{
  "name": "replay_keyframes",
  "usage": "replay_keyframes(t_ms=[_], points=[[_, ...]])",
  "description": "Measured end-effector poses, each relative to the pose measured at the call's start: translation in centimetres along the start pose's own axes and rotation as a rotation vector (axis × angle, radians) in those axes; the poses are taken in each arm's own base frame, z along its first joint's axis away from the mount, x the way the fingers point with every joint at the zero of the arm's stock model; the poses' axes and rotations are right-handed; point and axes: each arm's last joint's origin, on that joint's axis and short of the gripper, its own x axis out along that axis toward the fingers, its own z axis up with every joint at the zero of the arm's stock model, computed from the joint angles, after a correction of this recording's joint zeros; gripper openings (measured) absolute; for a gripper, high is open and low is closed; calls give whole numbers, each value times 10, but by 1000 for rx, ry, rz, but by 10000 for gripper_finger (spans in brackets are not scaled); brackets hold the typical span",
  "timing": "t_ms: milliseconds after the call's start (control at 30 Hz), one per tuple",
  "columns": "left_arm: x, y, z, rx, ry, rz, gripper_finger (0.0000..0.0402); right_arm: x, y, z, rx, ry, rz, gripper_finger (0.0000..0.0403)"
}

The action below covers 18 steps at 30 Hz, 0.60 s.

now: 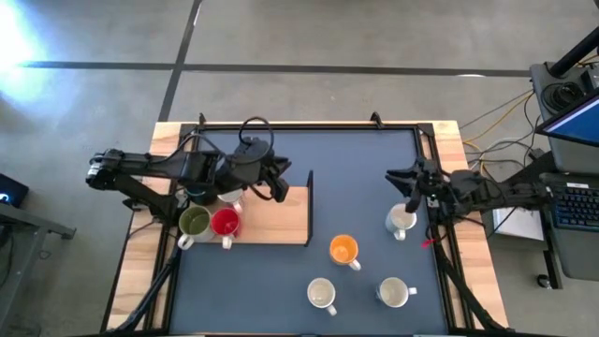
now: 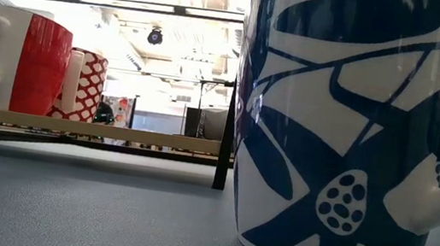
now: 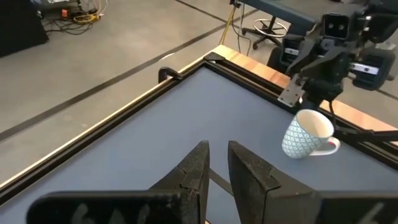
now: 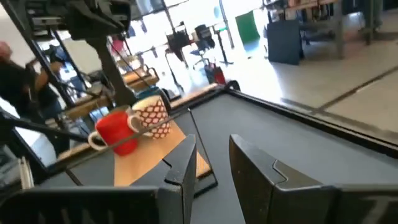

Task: Place coffee mugs
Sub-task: Put the left white blue patterned mug on the shelf

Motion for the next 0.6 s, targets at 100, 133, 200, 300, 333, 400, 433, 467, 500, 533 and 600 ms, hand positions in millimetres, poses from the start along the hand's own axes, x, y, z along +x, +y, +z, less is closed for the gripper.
replay_keyframes(t_ms=[100,133,200,300,333,400,433,467,500,533,600], points=[[1,1,1,-2,-1,5,41,2,-8,-14,5,3,-35,82],[1,1,1,-3,-2,5,41,3,-10,-17,8,-6,-41,82],[1,2,1,-3,-2,6,41,4,-13,-22,15,-19,-43,82],[1,2,1,-3,-2,6,41,7,-18,-31,26,-10,-65,81],[1,2,1,-3,-1,6,41,8,-20,-35,30,-2,-72,80],[1,2,1,-3,-1,6,41,11,-24,-43,54,3,-64,78],[1,2,1,-3,-1,6,41,12,-25,-46,63,6,-48,77],[1,1,1,-2,-1,6,41,13,-26,-51,80,4,-25,77],[2,1,1,-2,0,6,41,14,-28,-55,97,-2,-2,77],[2,1,0,-2,1,7,41,15,-29,-58,117,-12,13,77],[2,1,0,-2,2,7,41,15,-29,-56,127,-24,16,77]])
